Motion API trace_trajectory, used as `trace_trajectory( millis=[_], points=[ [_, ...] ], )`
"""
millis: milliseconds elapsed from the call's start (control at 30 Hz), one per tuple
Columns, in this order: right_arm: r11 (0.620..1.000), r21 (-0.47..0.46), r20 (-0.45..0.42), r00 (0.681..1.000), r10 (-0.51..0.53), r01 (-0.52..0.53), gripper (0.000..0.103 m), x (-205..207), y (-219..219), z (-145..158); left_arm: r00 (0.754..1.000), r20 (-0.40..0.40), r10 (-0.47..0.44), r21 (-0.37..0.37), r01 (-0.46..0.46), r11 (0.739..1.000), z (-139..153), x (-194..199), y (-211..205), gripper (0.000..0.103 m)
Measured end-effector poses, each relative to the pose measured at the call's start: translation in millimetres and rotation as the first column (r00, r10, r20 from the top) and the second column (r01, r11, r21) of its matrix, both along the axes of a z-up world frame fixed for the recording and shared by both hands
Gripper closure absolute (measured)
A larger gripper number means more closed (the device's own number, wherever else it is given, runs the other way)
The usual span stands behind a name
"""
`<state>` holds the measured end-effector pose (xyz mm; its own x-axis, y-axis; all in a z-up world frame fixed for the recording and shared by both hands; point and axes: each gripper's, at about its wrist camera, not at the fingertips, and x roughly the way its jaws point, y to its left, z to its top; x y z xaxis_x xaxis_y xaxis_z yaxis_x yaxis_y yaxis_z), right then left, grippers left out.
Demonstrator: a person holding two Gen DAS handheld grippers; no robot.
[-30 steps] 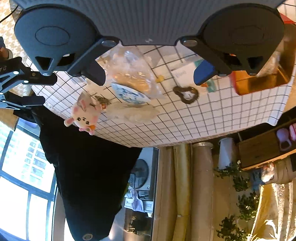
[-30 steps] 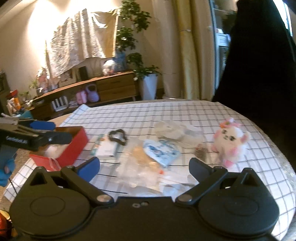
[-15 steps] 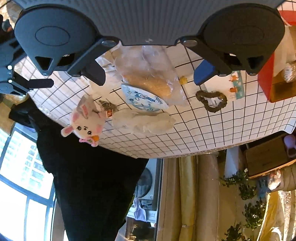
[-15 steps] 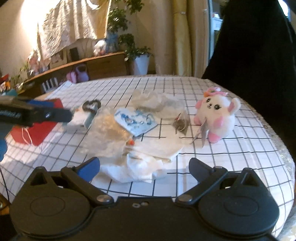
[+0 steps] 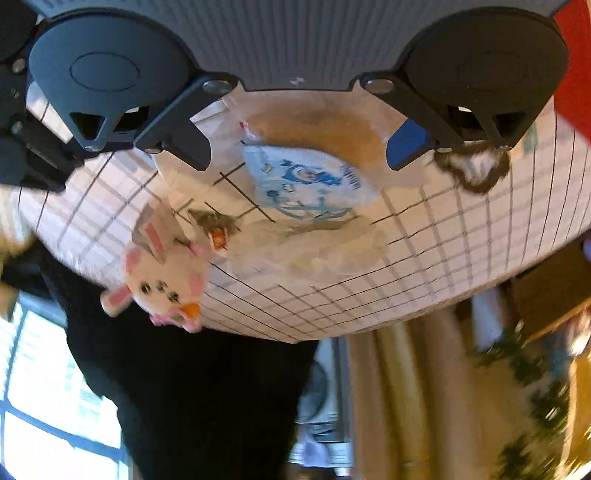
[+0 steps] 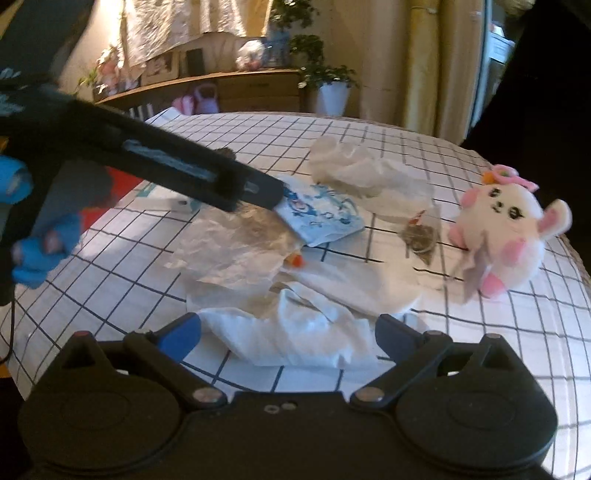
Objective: Organize soft objects
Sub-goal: 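Grasp the blue-printed face mask with the left tool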
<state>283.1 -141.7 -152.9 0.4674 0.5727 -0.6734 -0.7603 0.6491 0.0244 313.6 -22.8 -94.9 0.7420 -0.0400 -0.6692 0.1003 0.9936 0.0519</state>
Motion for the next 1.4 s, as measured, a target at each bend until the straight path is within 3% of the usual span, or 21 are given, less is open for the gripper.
trace_trajectory(
  millis=[167,367,667,733,800,933,1033,1133,1200,1267,1400],
  points=[
    [0.999,-0.009,-0.018,0.999,0.037,-0.037,0.003,3,6,-5,0.995,-0.037,-0.095,0.086,0.098,0.991,-17,16,-15,0.001],
    [0.995,-0.052,-0.007,0.997,0.081,-0.081,0.003,2,14,-13,0.992,-0.069,-0.108,0.16,0.118,0.98,-31,35,-14,0.001],
    [0.995,-0.064,-0.008,0.998,0.07,-0.07,0.012,6,13,-18,0.993,-0.102,-0.067,0.096,0.077,0.992,-40,51,3,0.001],
    [0.996,-0.067,0.003,0.998,0.065,-0.065,0.017,4,11,-17,0.993,-0.104,-0.062,0.061,0.068,0.996,-39,53,8,0.006],
    [0.996,-0.061,0.0,0.998,0.059,-0.059,0.024,5,9,-16,0.993,-0.108,-0.052,0.042,0.056,0.998,-38,54,12,0.019],
    [0.997,-0.057,0.001,0.999,0.054,-0.054,0.036,6,-1,-13,0.993,-0.114,-0.022,-0.023,0.02,1.0,-33,57,27,0.035],
    [0.997,-0.051,-0.005,0.999,0.054,-0.055,0.049,9,-6,-10,0.993,-0.114,0.01,-0.064,-0.017,0.998,-29,61,39,0.059],
    [0.999,-0.039,-0.02,0.999,0.036,-0.036,0.064,13,-11,-7,0.992,-0.124,0.035,-0.123,-0.051,0.991,-27,65,52,0.071],
    [0.999,-0.032,-0.029,0.999,0.018,-0.019,0.079,15,-14,-6,0.991,-0.122,0.061,-0.141,-0.078,0.987,-24,66,58,0.086],
    [1.0,-0.024,-0.036,0.999,-0.002,0.001,0.092,18,-18,-5,0.99,-0.12,0.071,-0.166,-0.091,0.982,-22,64,63,0.088],
    [1.0,-0.011,-0.014,1.0,-0.019,0.019,0.094,13,-28,1,0.989,-0.122,0.086,-0.18,-0.108,0.978,-19,59,72,0.093]
  ],
)
